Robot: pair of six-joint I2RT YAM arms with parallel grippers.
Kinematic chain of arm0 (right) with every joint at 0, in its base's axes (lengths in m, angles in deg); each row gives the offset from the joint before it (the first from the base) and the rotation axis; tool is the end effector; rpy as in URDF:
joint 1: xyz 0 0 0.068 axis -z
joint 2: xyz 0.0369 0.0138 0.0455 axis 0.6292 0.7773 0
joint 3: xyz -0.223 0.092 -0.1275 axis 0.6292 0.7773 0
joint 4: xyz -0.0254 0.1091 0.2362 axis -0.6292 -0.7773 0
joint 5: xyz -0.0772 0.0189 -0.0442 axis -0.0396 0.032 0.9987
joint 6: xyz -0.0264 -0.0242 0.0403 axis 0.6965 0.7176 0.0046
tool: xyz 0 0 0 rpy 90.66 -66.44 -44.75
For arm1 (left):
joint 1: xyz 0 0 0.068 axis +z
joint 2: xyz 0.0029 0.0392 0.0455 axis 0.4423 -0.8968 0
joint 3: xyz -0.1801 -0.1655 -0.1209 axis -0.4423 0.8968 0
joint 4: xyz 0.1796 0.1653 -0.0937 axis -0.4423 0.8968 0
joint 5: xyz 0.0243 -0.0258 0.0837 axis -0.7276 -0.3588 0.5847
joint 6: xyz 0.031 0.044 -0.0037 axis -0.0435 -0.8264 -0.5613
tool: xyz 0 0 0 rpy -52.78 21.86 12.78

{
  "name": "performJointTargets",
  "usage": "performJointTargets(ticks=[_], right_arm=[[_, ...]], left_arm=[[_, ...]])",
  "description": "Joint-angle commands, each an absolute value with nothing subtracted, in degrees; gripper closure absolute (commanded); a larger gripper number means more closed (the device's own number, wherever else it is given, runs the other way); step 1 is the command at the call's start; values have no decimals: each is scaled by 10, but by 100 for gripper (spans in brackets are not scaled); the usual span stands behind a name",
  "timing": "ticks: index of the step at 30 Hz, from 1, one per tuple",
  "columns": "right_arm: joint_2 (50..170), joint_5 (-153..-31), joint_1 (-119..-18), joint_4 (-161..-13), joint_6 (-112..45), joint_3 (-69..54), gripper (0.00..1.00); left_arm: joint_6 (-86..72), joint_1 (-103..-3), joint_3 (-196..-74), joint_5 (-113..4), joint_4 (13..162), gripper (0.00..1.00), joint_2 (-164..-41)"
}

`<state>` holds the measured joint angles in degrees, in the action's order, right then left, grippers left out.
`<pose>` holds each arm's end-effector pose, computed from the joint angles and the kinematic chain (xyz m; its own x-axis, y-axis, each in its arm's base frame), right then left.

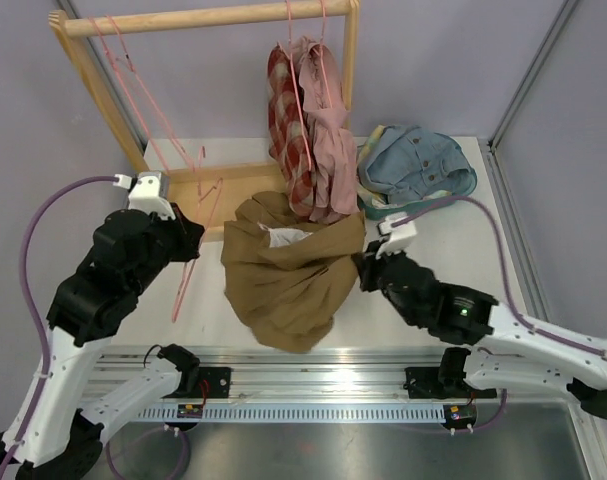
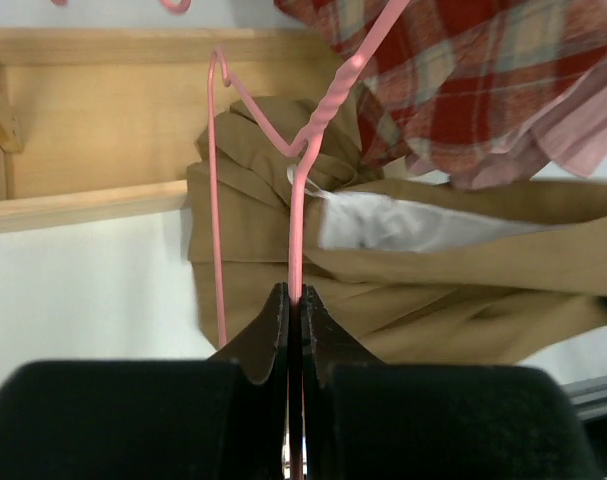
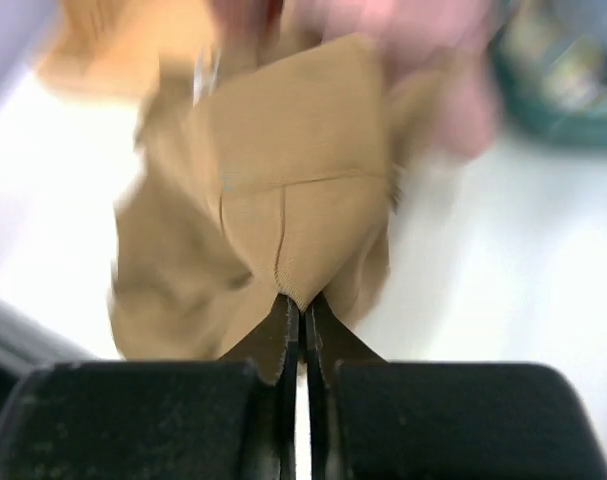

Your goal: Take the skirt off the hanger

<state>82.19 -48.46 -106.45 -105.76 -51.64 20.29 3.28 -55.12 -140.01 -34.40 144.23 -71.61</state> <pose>0.0979 0.1811 0.3165 -0.3773 -0.0156 -0.9260 -0.4173 0.8955 0.1549 0.0961 -0.0446 0.4413 -0.4121 -0.1823 -0.8927 0.1664 0.9482 -0.2705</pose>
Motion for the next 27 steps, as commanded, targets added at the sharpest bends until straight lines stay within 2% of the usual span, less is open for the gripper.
performJointTargets(ticks=[1, 3, 10, 14, 16, 17, 19, 20, 21, 23, 25, 27], right_arm=[[788, -307, -1040, -1069, -414, 122, 100], [819, -313, -999, -1062, -352, 50, 100], [978, -505, -748, -1081, -323, -198, 100], [1125, -564, -629, -1156, -347, -473, 100], [1168, -568, -616, -1176, -347, -570, 100], [1213, -568, -613, -1177, -344, -668, 100], [1270, -546, -609, -1179, -298, -787, 100], [1329, -539, -608, -1176, -269, -900, 100], [1351, -523, -604, -1167, -237, -937, 100], [1364, -521, -596, -1106, -218, -918, 100], [1345, -552, -567, -1055, -243, -793, 100], [1339, -622, -537, -1063, -335, -731, 100]], left_arm=[[52, -553, -1364, -333, 1347, 100, -722], [59, -553, -1348, -341, 1328, 100, -727], [71, -553, -1321, -332, 1310, 100, -718], [77, -553, -1300, -332, 1306, 100, -712], [78, -553, -1293, -336, 1305, 100, -714], [77, -553, -1294, -339, 1307, 100, -715], [77, -553, -1298, -344, 1312, 100, -719], [77, -553, -1304, -346, 1319, 100, -720], [79, -553, -1304, -346, 1321, 100, -719], [81, -553, -1299, -347, 1318, 100, -713], [87, -553, -1295, -343, 1315, 100, -708], [90, -553, -1286, -343, 1308, 100, -706]])
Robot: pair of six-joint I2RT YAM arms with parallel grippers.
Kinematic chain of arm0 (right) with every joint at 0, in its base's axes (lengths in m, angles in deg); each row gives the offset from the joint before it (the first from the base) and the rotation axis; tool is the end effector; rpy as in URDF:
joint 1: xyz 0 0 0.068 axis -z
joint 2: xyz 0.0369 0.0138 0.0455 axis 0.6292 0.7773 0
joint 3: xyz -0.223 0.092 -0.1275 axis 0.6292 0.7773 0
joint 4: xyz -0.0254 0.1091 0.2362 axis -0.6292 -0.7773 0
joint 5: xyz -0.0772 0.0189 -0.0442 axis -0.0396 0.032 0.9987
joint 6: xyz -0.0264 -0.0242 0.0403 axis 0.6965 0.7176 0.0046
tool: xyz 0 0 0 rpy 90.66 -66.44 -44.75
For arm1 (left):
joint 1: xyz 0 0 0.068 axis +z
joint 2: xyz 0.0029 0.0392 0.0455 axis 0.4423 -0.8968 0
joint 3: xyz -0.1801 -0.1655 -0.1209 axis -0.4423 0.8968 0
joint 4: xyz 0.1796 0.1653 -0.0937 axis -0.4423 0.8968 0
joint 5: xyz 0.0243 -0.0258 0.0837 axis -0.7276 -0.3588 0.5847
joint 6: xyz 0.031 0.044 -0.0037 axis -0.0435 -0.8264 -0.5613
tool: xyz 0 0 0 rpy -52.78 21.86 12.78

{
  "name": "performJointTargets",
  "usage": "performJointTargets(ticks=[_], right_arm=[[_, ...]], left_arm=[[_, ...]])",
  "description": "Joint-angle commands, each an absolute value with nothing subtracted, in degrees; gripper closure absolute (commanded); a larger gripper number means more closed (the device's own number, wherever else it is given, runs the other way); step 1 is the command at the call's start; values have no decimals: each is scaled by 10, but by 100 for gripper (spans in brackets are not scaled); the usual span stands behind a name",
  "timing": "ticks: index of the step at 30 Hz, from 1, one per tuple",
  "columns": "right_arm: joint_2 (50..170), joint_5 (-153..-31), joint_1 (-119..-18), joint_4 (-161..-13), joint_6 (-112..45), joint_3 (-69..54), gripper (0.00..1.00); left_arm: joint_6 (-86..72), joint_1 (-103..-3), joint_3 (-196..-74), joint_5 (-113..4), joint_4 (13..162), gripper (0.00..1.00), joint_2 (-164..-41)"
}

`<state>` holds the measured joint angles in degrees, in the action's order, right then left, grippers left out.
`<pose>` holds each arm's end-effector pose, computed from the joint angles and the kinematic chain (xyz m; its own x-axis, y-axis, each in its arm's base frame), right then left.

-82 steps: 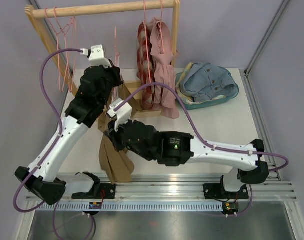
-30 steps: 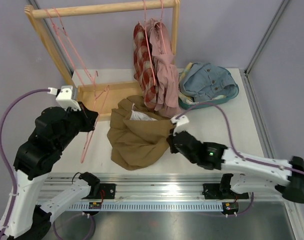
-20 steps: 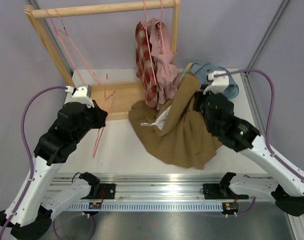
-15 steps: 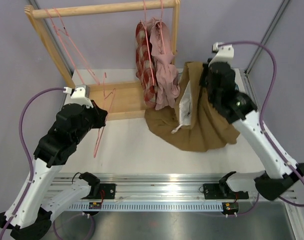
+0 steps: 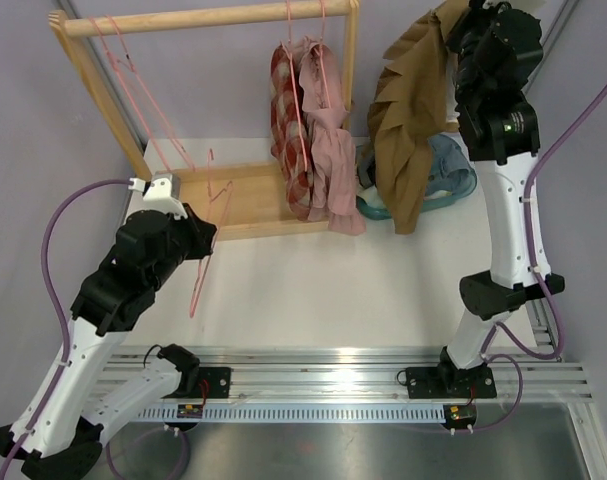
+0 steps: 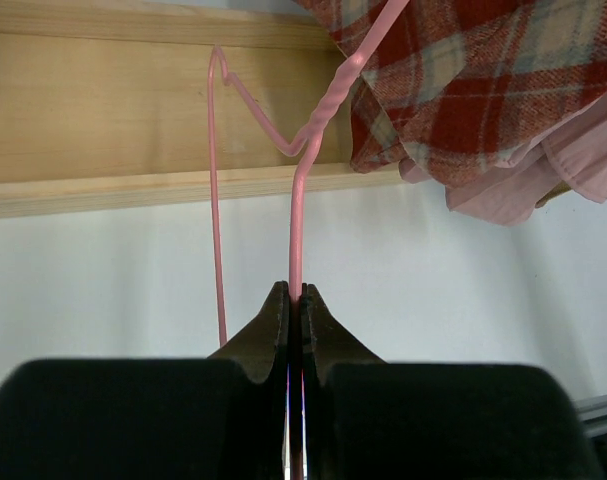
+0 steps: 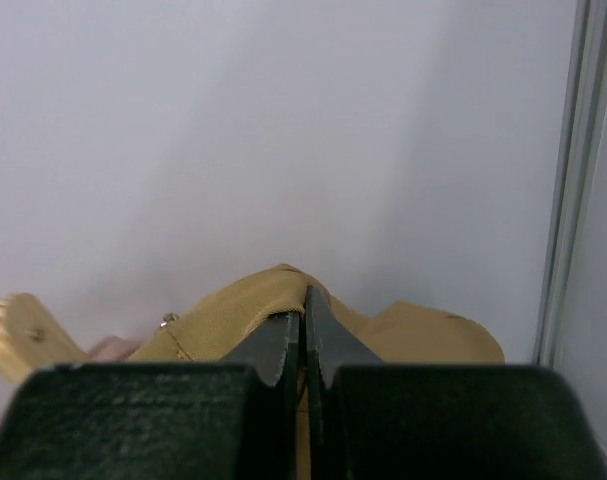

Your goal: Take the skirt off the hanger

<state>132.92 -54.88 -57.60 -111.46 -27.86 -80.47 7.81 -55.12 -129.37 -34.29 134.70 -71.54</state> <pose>0.3057 0.0843 0.6178 0.3127 0.1275 -0.9412 0.1634 0.9690 0.1856 0.1221 -0.0589 0.4043 -0.4370 -0.2492 -0.8642 0.1265 0.9343 -0.3334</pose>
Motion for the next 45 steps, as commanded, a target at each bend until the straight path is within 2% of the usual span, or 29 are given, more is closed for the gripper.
performJointTargets(ticks=[1, 5, 9, 12, 13, 14, 15, 18, 21, 22, 24, 25, 28, 35, 45], right_arm=[[1346, -633, -523, -1072, -359, -668, 100], [1375, -690, -517, -992, -415, -489, 100], [1461, -745, -516, -1039, -454, -492, 100], [1466, -760, -516, -1054, -498, -450, 99], [1446, -765, -516, -1033, -508, -406, 50], [1434, -771, -516, -1023, -518, -385, 9], [1423, -776, -516, -1017, -527, -365, 1], [1366, -779, -517, -1026, -549, -305, 0], [1267, -773, -528, -1014, -577, -192, 0], [1207, -775, -544, -988, -581, -118, 0], [1147, -760, -575, -963, -589, -46, 1], [1098, -751, -618, -946, -589, 13, 0], [1028, -724, -689, -935, -600, 98, 1], [967, -691, -873, -947, -650, 211, 1], [878, -638, -941, -1005, -653, 264, 1]], left_arm=[[95, -553, -1282, -343, 1302, 100, -706], [109, -553, -1267, -356, 1286, 100, -712], [114, -553, -1269, -364, 1279, 100, -722], [97, -553, -1295, -351, 1284, 100, -737], [91, -553, -1326, -346, 1296, 100, -751], [85, -553, -1343, -341, 1303, 100, -762], [69, -553, -1361, -339, 1308, 100, -771], [40, -553, -1452, -326, 1330, 100, -816], [10, -553, -1546, -307, 1345, 100, -873], [1, -553, -1567, -305, 1343, 100, -888], [-12, -551, -1641, -298, 1348, 100, -940], [-24, -546, -1668, -300, 1351, 100, -955], [-40, -532, -1743, -292, 1340, 100, -1016], [-20, -412, -1903, -344, 1328, 100, -1155], [16, -338, -1921, -394, 1292, 100, -1209]])
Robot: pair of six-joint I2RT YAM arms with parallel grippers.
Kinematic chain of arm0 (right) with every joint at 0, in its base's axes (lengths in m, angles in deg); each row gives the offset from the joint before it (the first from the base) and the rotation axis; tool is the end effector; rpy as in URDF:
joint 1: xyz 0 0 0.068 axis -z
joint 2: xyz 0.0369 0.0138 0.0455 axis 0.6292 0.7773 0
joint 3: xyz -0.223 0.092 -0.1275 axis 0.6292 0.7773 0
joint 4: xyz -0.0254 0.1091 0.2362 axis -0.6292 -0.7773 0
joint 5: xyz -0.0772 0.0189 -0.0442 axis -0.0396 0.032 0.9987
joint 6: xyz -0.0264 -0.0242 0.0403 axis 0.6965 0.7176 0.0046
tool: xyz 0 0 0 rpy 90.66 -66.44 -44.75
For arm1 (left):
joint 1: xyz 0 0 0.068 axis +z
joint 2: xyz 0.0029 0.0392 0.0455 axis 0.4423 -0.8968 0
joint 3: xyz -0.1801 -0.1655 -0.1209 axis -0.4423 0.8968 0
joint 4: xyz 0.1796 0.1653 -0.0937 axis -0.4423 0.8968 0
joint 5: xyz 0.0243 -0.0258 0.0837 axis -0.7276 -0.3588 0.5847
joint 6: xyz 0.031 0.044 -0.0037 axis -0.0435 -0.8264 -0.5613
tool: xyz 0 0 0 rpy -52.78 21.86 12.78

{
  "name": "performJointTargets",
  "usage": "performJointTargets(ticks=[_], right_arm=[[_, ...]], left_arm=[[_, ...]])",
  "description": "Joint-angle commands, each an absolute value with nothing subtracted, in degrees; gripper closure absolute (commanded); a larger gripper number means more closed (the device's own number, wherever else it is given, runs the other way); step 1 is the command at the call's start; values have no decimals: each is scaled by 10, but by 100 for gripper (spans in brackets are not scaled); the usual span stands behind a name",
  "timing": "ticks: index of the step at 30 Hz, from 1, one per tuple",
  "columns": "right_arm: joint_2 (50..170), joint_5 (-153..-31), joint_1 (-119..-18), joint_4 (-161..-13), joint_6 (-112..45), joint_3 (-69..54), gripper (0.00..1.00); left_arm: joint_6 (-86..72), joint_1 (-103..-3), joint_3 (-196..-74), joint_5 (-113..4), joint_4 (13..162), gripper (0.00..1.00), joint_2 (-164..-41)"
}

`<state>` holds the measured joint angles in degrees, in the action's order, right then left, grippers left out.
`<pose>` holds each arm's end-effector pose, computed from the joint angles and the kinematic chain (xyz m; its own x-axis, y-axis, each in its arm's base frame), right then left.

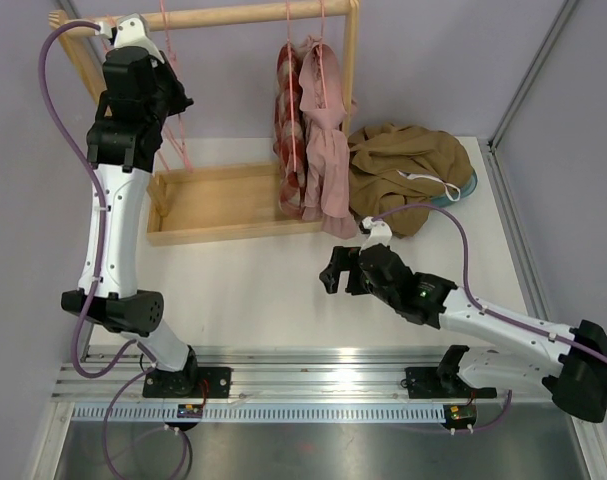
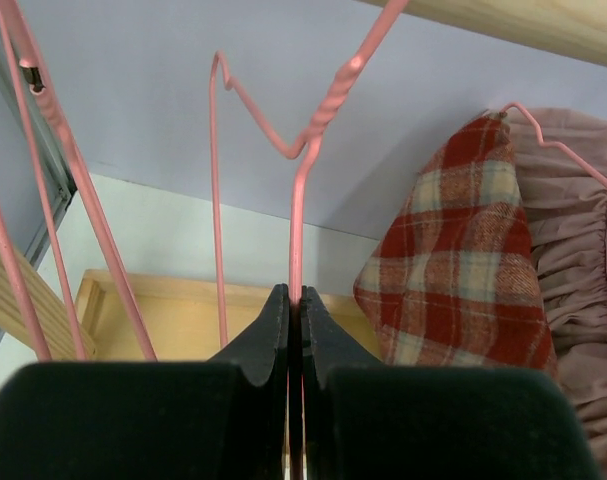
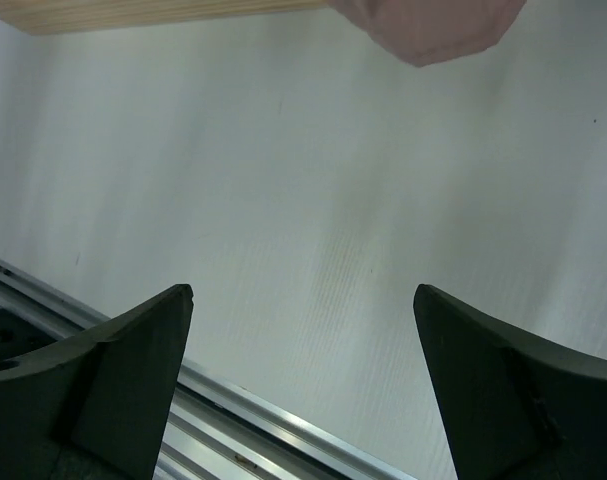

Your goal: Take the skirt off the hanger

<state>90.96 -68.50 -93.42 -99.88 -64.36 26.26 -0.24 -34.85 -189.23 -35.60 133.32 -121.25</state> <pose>0.1455 0.1865 0.2566 -0.6542 0.0984 -0.7499 -0.3085 0.8706 0.3834 0.3174 -0.0413 0.5379 -0.1715 -0.2808 -0.9443 -0.0891 0.9590 -0.2690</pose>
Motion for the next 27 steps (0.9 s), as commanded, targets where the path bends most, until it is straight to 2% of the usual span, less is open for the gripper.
performJointTargets(ticks=[1, 4, 10, 14, 19, 27], right_arm=[[863, -637, -942, -1007, -653, 267, 1], [847, -628, -942, -1022, -651, 265, 1], [843, -624, -942, -1032, -644, 259, 1], [835, -624, -944, -1037, -647, 259, 1], [822, -617, -944, -1041, -647, 265, 1], [813, -610, -945, -1060, -648, 263, 0]], left_arm=[[18, -338, -1913, -396, 1293, 98, -1208], [16, -337, -1849, -401, 1263, 85, -1181], [9, -333, -1817, -422, 1255, 74, -1157], [10, -333, -1838, -450, 1271, 55, -1144], [31, -347, -1841, -565, 1245, 46, -1133], [14, -459, -1829, -548, 1221, 43, -1165]])
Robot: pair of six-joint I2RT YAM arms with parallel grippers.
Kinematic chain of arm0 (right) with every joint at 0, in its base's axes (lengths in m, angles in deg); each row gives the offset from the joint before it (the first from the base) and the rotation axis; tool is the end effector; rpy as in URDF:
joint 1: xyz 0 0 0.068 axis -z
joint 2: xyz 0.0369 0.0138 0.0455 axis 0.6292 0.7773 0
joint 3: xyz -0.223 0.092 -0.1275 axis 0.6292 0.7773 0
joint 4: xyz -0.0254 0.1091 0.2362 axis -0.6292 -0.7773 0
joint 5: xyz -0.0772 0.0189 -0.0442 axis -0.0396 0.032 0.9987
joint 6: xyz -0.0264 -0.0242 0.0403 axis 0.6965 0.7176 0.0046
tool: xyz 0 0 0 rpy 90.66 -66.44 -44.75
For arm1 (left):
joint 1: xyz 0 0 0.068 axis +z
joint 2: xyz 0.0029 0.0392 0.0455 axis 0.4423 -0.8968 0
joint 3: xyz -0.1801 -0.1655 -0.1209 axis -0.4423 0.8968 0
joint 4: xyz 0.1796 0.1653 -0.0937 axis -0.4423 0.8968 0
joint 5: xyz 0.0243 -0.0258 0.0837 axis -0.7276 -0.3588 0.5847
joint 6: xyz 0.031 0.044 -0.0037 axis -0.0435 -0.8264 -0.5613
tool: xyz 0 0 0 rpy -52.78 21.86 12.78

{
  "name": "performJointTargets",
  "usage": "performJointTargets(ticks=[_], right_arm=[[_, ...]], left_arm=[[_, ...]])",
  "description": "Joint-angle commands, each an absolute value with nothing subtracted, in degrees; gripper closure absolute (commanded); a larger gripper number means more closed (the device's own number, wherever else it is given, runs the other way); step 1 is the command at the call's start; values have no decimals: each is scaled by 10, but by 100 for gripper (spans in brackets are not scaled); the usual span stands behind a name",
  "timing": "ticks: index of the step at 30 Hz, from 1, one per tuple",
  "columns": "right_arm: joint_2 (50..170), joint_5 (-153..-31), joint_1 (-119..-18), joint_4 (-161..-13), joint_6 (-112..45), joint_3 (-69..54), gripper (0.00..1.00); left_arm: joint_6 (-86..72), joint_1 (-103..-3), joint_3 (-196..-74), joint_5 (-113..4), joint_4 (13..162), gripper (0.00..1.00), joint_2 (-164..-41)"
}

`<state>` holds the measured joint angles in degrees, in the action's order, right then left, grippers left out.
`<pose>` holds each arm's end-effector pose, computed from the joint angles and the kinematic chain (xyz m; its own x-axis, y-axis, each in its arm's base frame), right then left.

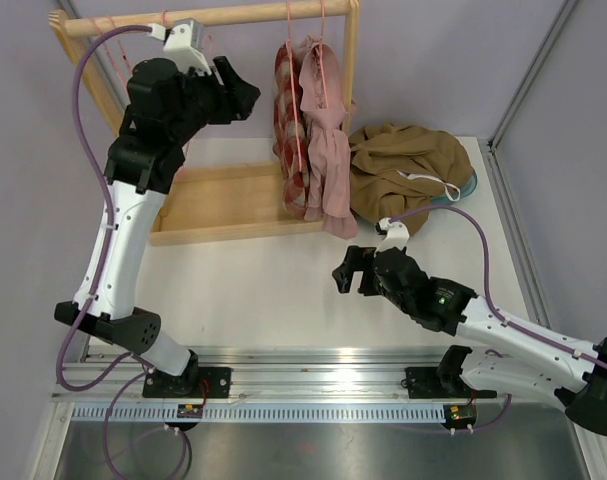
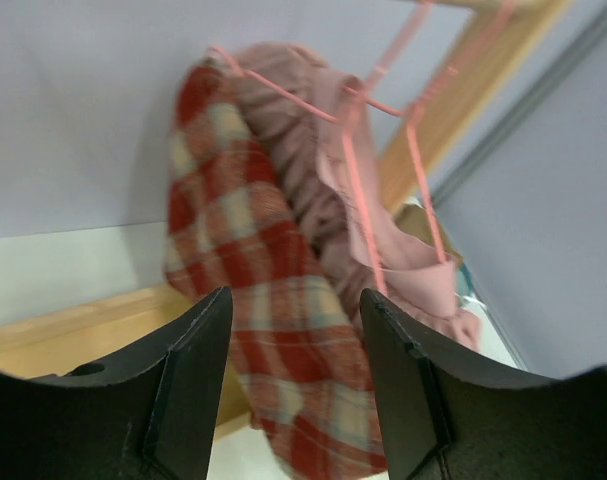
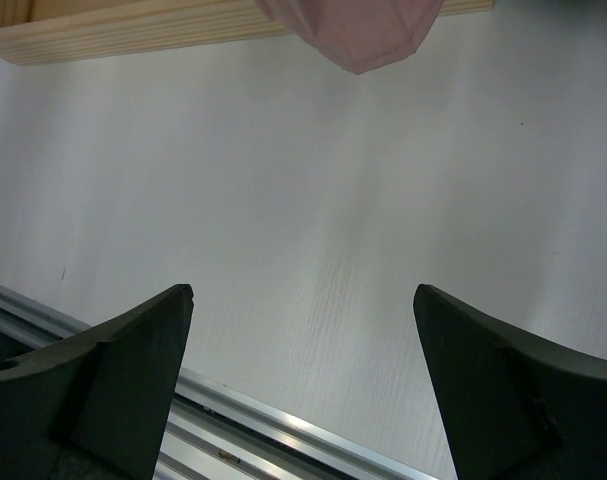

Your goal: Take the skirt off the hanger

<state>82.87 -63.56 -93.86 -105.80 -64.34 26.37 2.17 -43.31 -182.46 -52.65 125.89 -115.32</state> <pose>0.1300 0.1625 0.2757 -0.6008 0.1402 -0.7870 -0.2742 0.8886 0.3676 0.2832 -0.0910 0.5482 -0.2095 -0.2978 -0.9314 0.3471 0.8678 -0.3555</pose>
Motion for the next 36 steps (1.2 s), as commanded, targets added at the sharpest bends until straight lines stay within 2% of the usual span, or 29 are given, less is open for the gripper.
performJointTargets(ticks=[1, 17, 21, 22, 23, 28, 31, 36], right_arm=[[813, -607, -945, -1061, -649, 264, 0], [768, -591, -946, -1107, -656, 275, 0], [759, -590, -946, -1115, -657, 278, 1], [758, -589, -947, -1116, -657, 279, 1], [755, -588, -946, -1121, -657, 279, 1], [749, -588, -947, -1127, -650, 276, 1], [761, -587, -946, -1118, -623, 254, 1], [833, -629, -947, -1066, -549, 145, 1]], left_arm=[[15, -465, -1827, -544, 1220, 43, -1171], [27, -540, -1854, -508, 1188, 44, -1264], [31, -546, -1874, -464, 1206, 76, -1286], [34, -547, -1876, -442, 1210, 92, -1288], [35, -548, -1877, -432, 1214, 100, -1288], [11, -562, -1889, -381, 1225, 100, -1271], [-29, -587, -1942, -342, 1249, 100, -1260], [-64, -604, -1998, -279, 1286, 100, -1224]])
